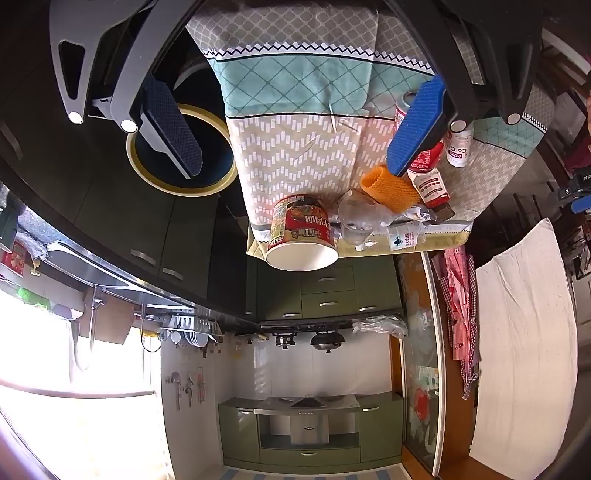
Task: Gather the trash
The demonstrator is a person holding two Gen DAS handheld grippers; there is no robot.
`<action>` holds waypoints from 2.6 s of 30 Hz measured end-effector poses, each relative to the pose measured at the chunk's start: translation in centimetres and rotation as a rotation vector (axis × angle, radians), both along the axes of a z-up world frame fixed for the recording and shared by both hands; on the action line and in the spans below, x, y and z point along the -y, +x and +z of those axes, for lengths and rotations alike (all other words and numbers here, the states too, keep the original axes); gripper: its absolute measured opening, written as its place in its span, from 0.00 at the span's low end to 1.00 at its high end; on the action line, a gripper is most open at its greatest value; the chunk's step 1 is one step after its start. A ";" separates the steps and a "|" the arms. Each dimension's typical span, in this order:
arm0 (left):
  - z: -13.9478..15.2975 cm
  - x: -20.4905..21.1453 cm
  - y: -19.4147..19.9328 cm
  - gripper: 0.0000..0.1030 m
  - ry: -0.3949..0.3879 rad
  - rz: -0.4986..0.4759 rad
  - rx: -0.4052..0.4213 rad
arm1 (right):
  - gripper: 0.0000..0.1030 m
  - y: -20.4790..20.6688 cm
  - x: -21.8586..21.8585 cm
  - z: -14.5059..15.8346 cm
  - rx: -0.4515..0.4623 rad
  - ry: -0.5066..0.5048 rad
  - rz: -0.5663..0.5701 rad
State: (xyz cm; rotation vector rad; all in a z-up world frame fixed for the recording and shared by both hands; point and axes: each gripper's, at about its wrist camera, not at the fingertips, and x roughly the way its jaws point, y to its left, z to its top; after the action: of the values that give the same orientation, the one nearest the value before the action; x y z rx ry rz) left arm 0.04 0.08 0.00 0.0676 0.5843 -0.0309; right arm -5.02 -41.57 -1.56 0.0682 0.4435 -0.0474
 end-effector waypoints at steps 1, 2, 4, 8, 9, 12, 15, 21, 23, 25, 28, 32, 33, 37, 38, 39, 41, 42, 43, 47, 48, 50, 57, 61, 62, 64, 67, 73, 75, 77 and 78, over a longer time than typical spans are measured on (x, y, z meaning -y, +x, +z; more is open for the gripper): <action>0.0 0.0 0.0 0.94 0.001 0.000 0.000 | 0.96 0.0 0.0 0.0 0.003 0.003 0.000; 0.0 0.1 0.1 0.94 0.002 -0.002 -0.002 | 0.96 0.0 0.1 0.0 0.002 0.002 0.000; 0.1 -0.4 0.2 0.94 0.000 -0.003 -0.004 | 0.96 0.1 0.1 -0.1 0.000 0.000 -0.001; 0.0 -0.3 0.6 0.94 0.009 -0.012 -0.007 | 0.96 0.1 -0.1 0.0 -0.001 -0.008 -0.003; -0.4 0.0 0.4 0.94 0.007 -0.011 -0.008 | 0.96 0.2 0.2 -0.1 -0.001 0.007 0.001; -0.2 0.1 0.0 0.94 -0.004 0.003 -0.003 | 0.96 0.1 0.2 0.0 -0.002 0.006 0.000; -0.3 0.2 0.0 0.94 -0.003 0.008 -0.004 | 0.96 0.1 0.0 0.0 -0.002 0.007 0.003; -0.4 0.1 0.0 0.94 -0.005 0.012 -0.004 | 0.96 0.4 -0.2 -0.2 -0.001 0.005 0.002; -0.3 0.0 0.0 0.94 -0.007 0.012 -0.005 | 0.96 0.3 -0.1 -0.2 -0.004 0.004 0.002; -0.4 -0.2 0.1 0.94 -0.008 0.011 -0.009 | 0.96 0.4 0.1 -0.2 -0.007 0.007 -0.001; -0.5 -0.1 0.1 0.94 -0.006 0.009 -0.013 | 0.96 0.4 0.1 -0.3 -0.008 0.007 -0.001; -0.5 0.0 0.1 0.94 -0.007 0.011 -0.012 | 0.96 0.4 0.1 -0.3 -0.008 0.008 -0.001; -0.5 -0.1 0.1 0.94 -0.006 0.010 -0.013 | 0.96 0.4 0.1 -0.3 -0.008 0.009 0.000; -0.6 0.0 0.2 0.94 -0.008 0.014 -0.013 | 0.96 0.4 0.1 -0.3 -0.008 0.008 0.001; -0.6 -0.1 0.2 0.94 -0.008 0.014 -0.014 | 0.96 0.4 0.1 -0.3 -0.009 0.008 0.001; -0.6 0.0 0.2 0.94 -0.009 0.014 -0.015 | 0.96 0.5 0.1 -0.3 -0.010 0.007 0.001; -0.7 0.0 0.2 0.94 -0.009 0.016 -0.016 | 0.96 0.5 0.1 -0.4 -0.011 0.008 0.001; -0.6 -0.1 0.3 0.94 -0.011 0.016 -0.018 | 0.96 0.5 0.1 -0.4 -0.011 0.007 0.001; -0.6 -0.2 0.3 0.94 -0.011 0.016 -0.017 | 0.96 0.5 0.0 -0.4 -0.011 0.007 0.000; -0.6 -0.1 0.3 0.94 -0.011 0.016 -0.017 | 0.96 0.5 0.1 -0.4 -0.011 0.007 0.001; -0.6 -0.2 0.3 0.94 -0.011 0.016 -0.017 | 0.96 0.5 0.1 -0.4 -0.011 0.007 0.001; -0.6 -0.2 0.3 0.94 -0.011 0.017 -0.017 | 0.96 0.5 0.1 -0.4 -0.011 0.009 0.002; -0.7 -0.3 0.3 0.94 -0.008 0.015 -0.019 | 0.96 0.6 0.1 -0.6 -0.014 0.011 0.002; -0.9 -0.3 0.3 0.94 -0.007 0.015 -0.022 | 0.96 0.7 0.0 -0.8 -0.014 0.011 0.002; -0.9 -0.3 0.3 0.94 -0.007 0.015 -0.022 | 0.96 0.7 0.0 -0.7 -0.013 0.011 0.002; -0.9 -0.3 0.3 0.94 -0.007 0.015 -0.022 | 0.96 0.7 0.0 -0.8 -0.016 0.011 0.001; -0.9 -0.3 0.3 0.94 -0.007 0.015 -0.022 | 0.96 0.9 0.0 -1.1 -0.020 0.015 0.001; -0.9 -0.3 0.3 0.94 -0.006 0.014 -0.026 | 0.96 1.0 0.1 -1.2 -0.022 0.015 0.001; -1.0 -0.3 0.4 0.94 -0.005 0.014 -0.029 | 0.96 1.0 0.1 -1.2 -0.023 0.016 0.000; -1.1 -0.3 0.4 0.94 -0.006 0.013 -0.031 | 0.96 1.0 0.1 -1.2 -0.024 0.015 0.001; -1.1 -0.3 0.4 0.94 -0.006 0.014 -0.031 | 0.96 1.0 0.1 -1.3 -0.023 0.015 0.001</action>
State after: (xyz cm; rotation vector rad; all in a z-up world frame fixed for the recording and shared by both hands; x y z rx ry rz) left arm 0.45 0.40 -1.07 0.0572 0.6156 -0.0206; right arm -4.00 -41.63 -2.82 0.0823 0.4668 -0.0438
